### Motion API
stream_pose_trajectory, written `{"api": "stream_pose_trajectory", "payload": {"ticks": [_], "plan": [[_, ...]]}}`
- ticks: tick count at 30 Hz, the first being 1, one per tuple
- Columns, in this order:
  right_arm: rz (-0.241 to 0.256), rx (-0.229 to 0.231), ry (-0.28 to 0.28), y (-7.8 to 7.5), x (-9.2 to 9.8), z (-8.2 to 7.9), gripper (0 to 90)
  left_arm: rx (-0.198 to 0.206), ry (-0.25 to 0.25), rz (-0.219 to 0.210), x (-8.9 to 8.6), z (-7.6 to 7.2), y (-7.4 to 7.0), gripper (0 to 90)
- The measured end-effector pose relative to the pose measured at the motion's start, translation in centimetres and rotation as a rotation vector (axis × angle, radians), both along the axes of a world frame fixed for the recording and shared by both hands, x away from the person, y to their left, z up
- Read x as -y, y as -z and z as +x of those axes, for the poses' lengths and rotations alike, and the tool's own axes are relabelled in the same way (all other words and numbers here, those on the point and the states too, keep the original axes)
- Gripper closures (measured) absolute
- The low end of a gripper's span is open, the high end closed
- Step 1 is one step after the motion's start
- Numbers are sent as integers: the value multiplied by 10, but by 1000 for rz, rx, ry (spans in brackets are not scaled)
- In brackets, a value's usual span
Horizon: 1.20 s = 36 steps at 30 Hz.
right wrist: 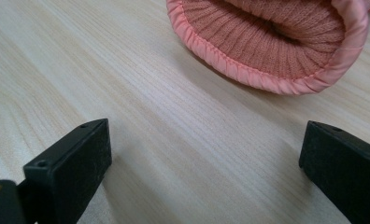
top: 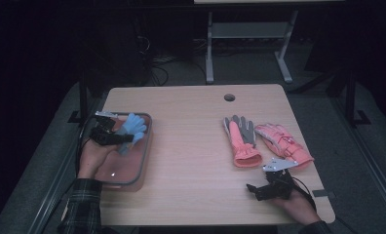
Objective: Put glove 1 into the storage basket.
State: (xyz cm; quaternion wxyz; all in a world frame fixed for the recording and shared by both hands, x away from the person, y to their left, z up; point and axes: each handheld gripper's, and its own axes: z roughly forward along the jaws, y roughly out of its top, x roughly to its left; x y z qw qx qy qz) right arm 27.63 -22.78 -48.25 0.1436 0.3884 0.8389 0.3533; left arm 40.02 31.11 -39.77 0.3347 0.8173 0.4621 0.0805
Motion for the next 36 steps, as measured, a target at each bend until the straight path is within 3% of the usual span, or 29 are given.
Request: {"api": "stream_pose_trajectory", "payload": {"ticks": [6,14,20,30,36], "plan": [[0,0,0,0,0,0,17,-53,-7,37,0,8,17,711],[0,0,0,0,0,0,17,-88,10,41,2,12,29,679],[1,-4,4,0,0,0,17,-123,15,65,4,14,37,560],[3,-3,5,0,0,-1,17,-83,-34,105,1,14,35,360],[3,-3,5,0,0,-1,17,-32,-56,79,-5,9,20,325]]}}
